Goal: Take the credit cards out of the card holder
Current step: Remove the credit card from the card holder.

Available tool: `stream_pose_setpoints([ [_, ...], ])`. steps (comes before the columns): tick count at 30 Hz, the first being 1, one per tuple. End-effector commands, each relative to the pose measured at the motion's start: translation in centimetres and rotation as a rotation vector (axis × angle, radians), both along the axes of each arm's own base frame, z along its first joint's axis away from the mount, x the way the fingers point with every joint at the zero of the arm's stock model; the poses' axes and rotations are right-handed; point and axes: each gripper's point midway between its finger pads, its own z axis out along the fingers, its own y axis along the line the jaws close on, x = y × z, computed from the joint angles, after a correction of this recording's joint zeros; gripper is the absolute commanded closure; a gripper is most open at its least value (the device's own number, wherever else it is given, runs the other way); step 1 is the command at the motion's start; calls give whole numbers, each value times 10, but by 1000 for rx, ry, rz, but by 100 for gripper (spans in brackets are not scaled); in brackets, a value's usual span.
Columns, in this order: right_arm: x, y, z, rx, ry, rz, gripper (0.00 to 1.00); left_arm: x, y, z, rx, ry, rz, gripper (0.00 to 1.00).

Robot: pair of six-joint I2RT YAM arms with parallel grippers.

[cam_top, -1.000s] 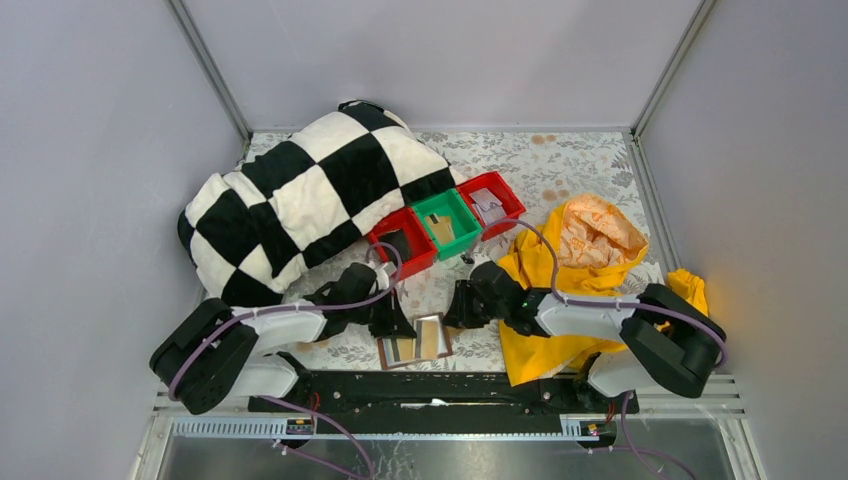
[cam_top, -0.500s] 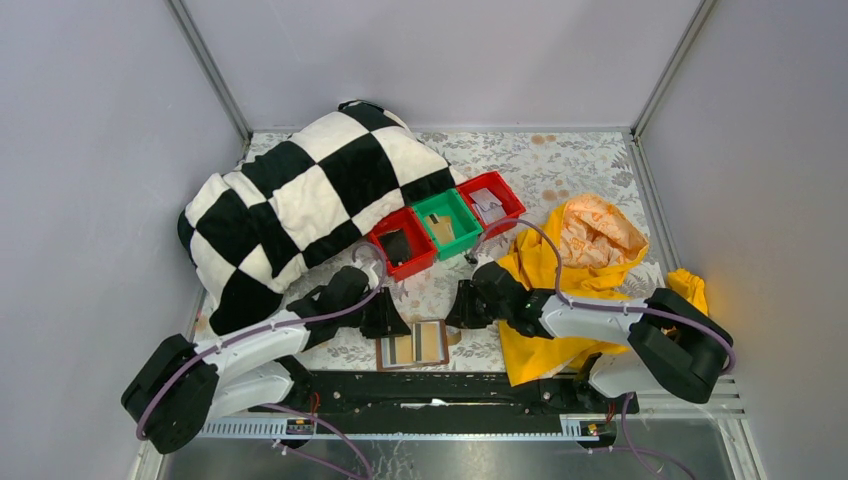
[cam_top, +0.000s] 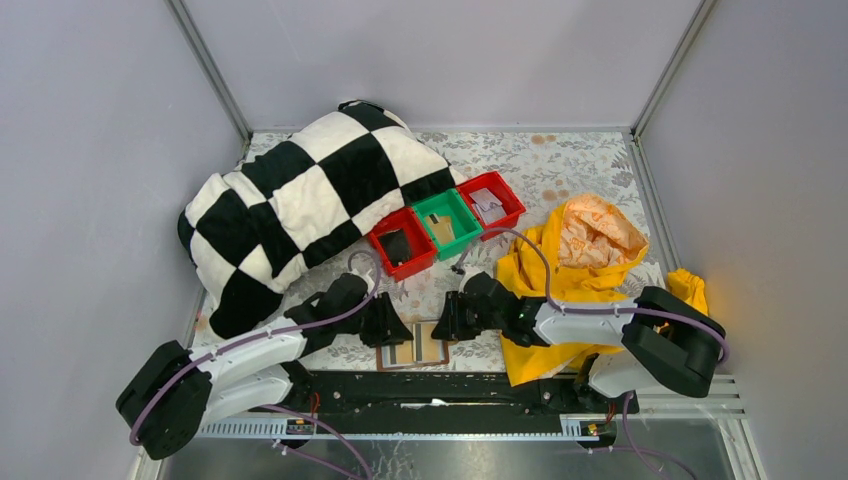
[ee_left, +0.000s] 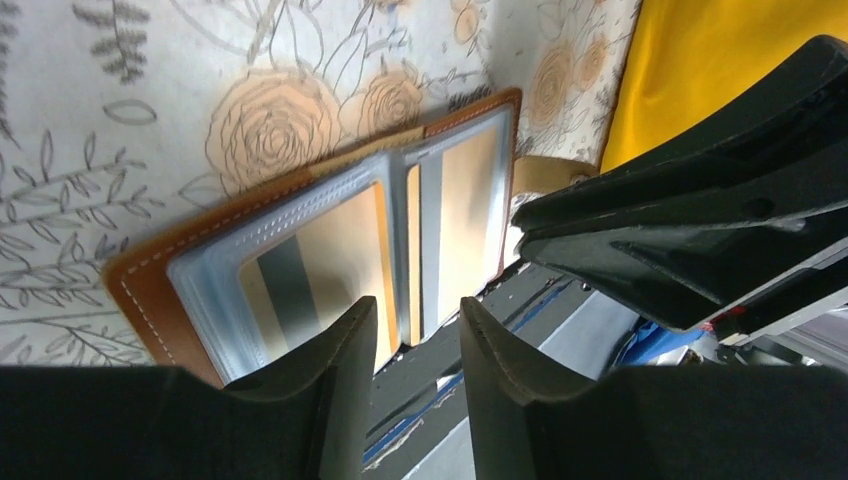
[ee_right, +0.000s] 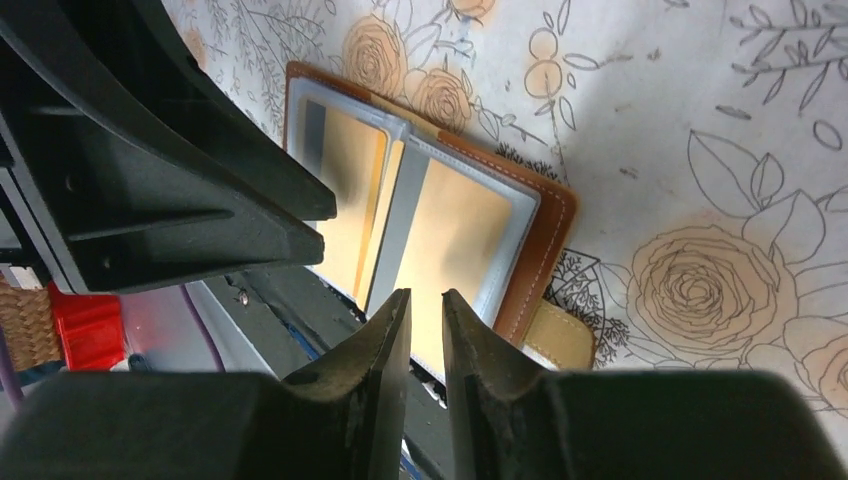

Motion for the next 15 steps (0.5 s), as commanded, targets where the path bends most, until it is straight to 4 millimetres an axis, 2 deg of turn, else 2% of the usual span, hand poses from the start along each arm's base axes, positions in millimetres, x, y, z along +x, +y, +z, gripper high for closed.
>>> stream_pose_setpoints([
  [1, -7, 0, -3, 19, 22, -16, 75, -9, -7, 4, -63, 36, 21, 59],
  [5, -7, -6, -10, -13, 23, -25, 74, -13, -8, -1, -68, 48, 33, 57],
  [15, -10, -3, -20, -29, 41, -1, 74, -12, -10, -11, -42, 50, 22, 57],
])
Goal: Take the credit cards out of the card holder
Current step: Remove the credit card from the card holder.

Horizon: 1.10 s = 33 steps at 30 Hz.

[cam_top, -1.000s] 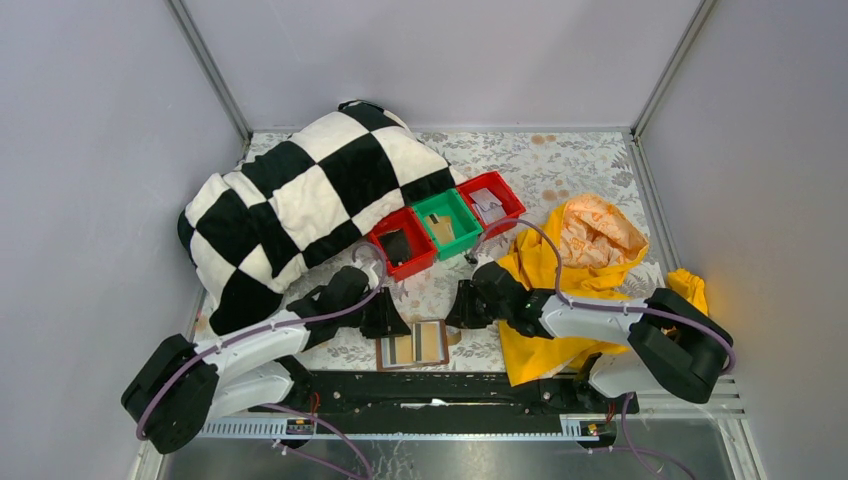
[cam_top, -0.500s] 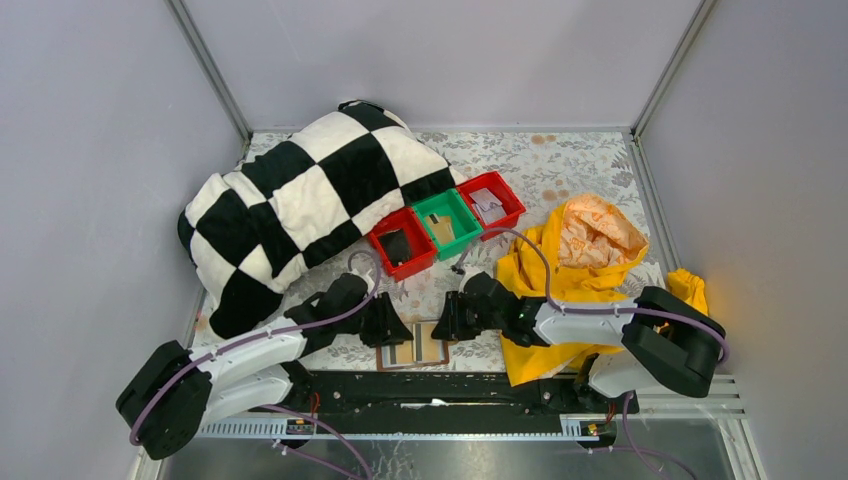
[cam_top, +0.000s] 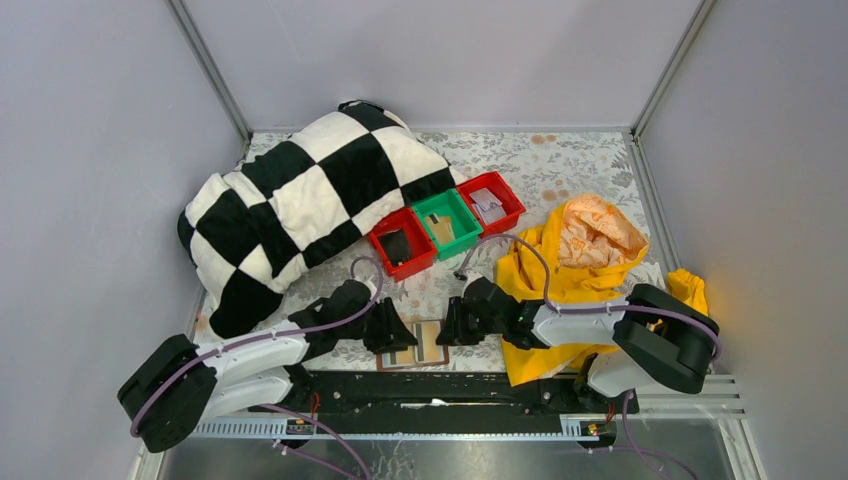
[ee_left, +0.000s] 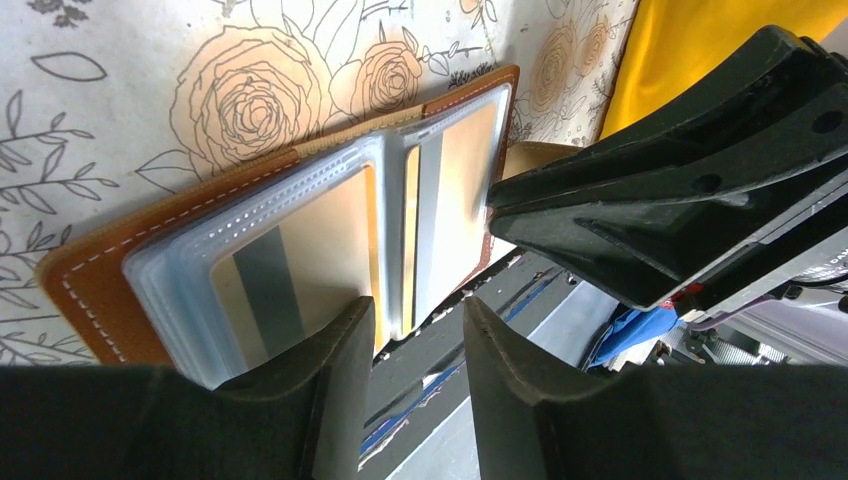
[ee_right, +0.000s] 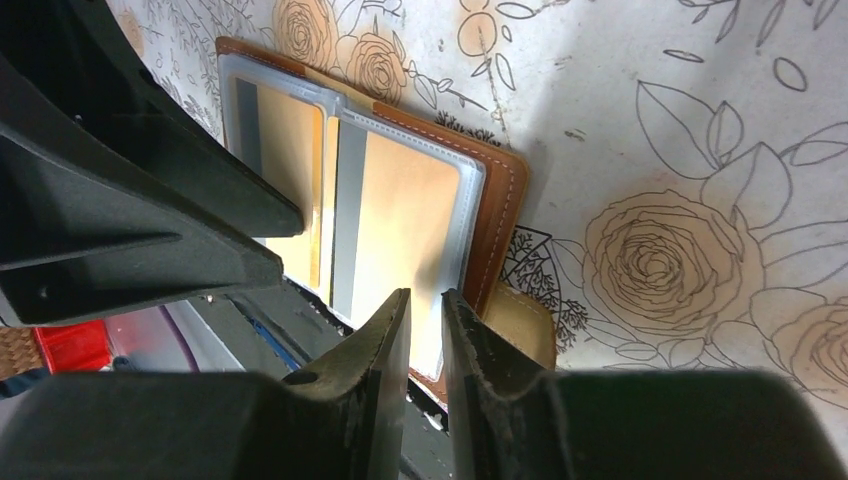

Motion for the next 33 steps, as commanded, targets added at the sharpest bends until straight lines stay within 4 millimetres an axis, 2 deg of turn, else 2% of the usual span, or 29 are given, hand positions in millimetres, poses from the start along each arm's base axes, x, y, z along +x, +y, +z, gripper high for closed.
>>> stream_pose_setpoints([
  [1, 1, 8, 1, 18, -6, 9, 74, 4, -2, -4, 4, -16, 6, 57],
  [12, 1, 15, -6, 15, 12, 22, 75, 1, 3, -14, 26, -8, 8, 63],
  [28, 2, 14, -10, -1, 23, 16, 75, 3, 1, -7, -26, -43, 23, 99],
  [33, 1, 13, -10, -6, 25, 13, 75, 2, 3, -9, -15, -38, 23, 100],
])
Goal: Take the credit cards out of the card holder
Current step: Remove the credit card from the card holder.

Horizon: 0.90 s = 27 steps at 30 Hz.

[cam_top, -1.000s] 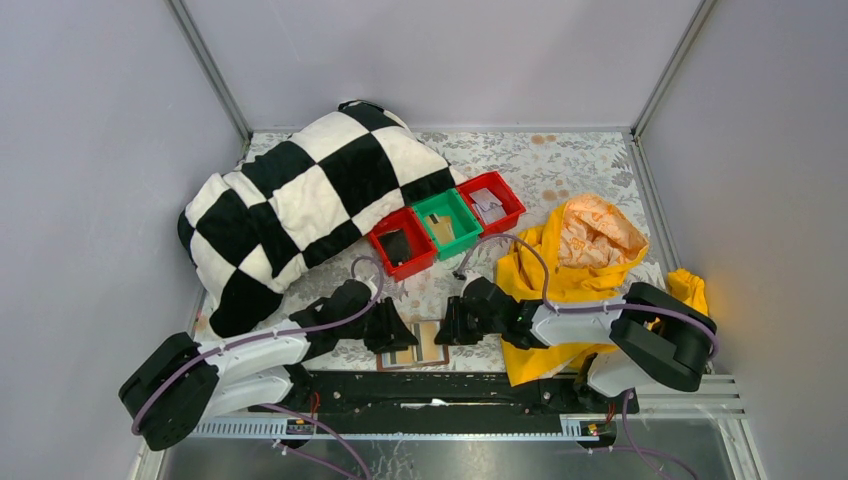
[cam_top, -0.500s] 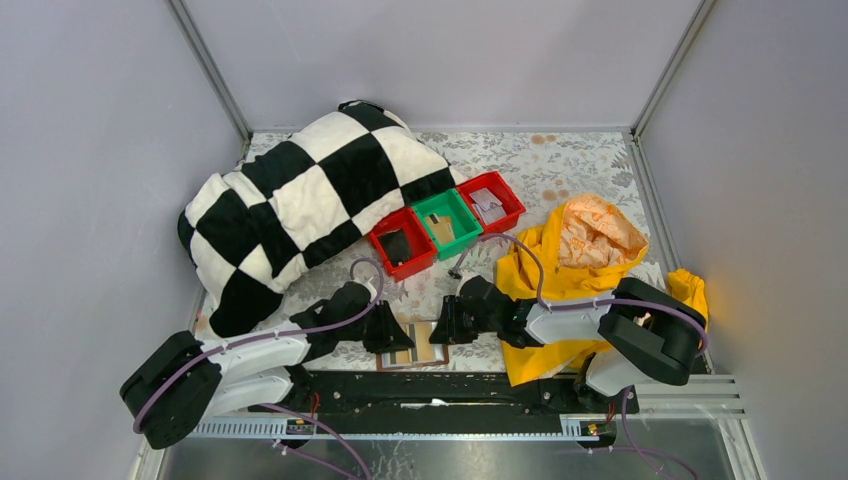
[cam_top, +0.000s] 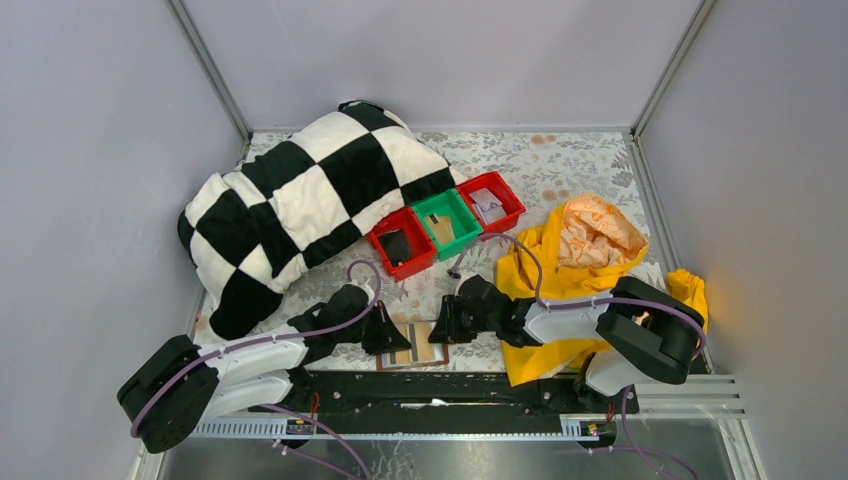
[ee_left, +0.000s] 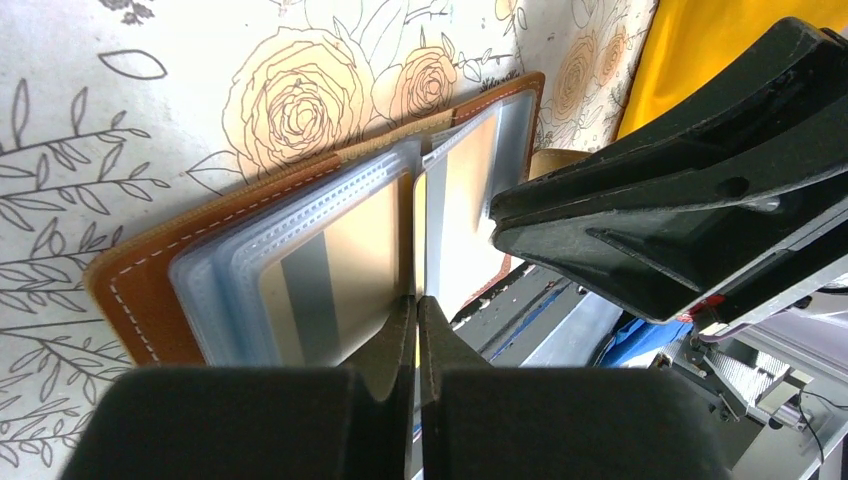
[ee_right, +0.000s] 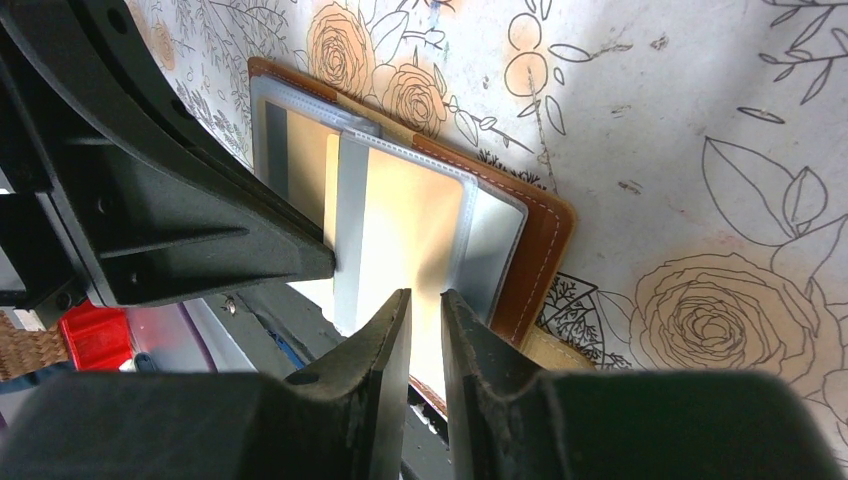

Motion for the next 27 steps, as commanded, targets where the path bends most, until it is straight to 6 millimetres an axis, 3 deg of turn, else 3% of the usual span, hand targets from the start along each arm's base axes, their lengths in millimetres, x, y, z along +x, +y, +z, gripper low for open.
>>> stream_pose_setpoints([
  [1, -3, -5, -8, -47, 13, 1, 76, 2, 0, 1, -4, -26, 0, 100],
  [18, -6, -16, -25, -97, 36, -26, 77, -9, 17, -7, 46, -9, 15, 100],
  [27, -3, -20, -17, -103, 9, -36, 77, 2, 27, 17, 118, -69, 42, 100],
])
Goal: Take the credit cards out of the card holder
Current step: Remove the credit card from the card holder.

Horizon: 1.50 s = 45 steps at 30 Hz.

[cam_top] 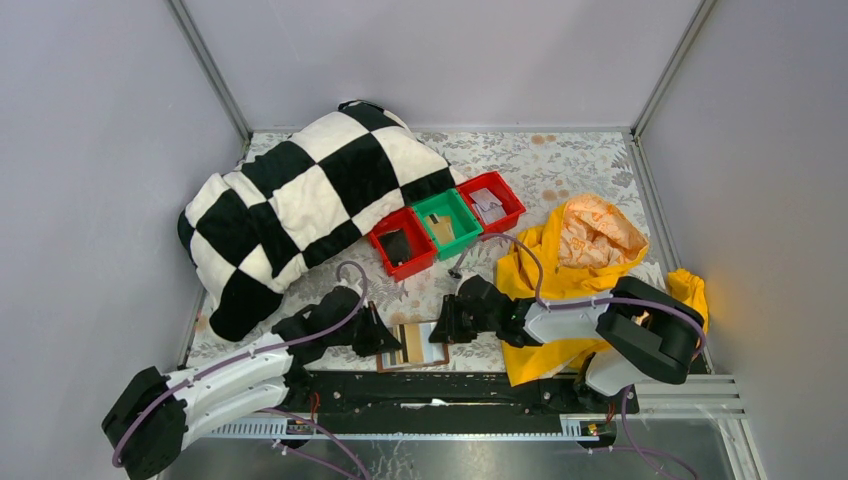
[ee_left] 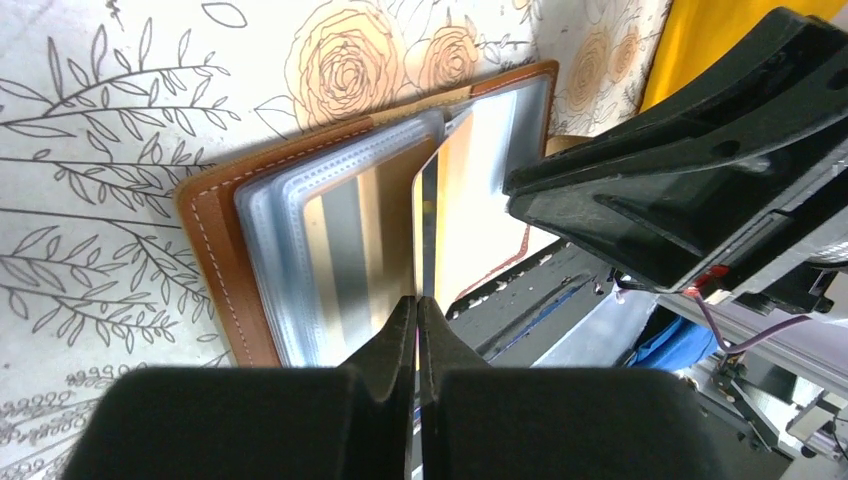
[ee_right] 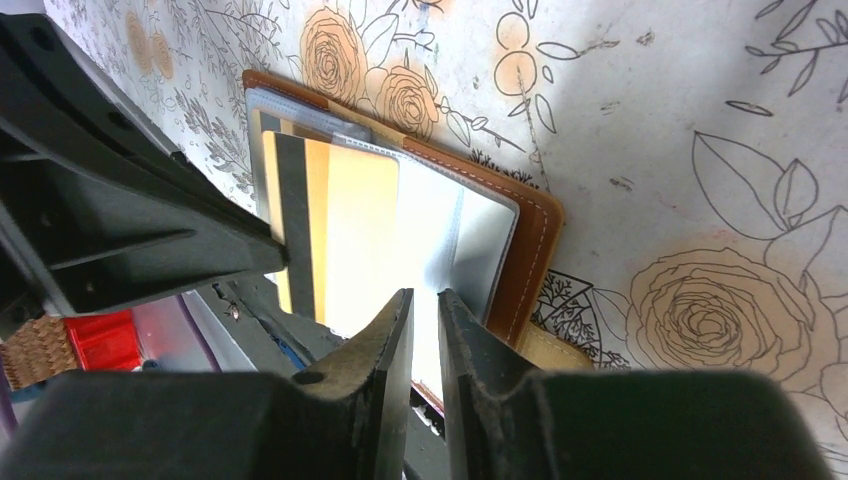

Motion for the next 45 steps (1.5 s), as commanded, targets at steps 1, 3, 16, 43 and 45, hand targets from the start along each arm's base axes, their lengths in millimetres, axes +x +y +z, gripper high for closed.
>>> stream_pose_setpoints([
  [1, -4, -20, -16, -102, -4, -13, 77, 8, 9, 12, 75, -46, 13, 100],
  [3, -4, -21, -16, -100, -6, -13, 77, 9, 12, 13, 95, -49, 17, 100],
  [16, 5, -14, 8, -44, -80, -14, 63, 10, 18, 37, 142, -97, -21, 100],
  [43, 7, 6, 97, 446, -194, -29, 25, 8, -13, 113, -99, -255, -155, 100],
  [45, 3, 9, 103, 492, -182, -5, 23, 7, -15, 116, -114, -259, -161, 100],
])
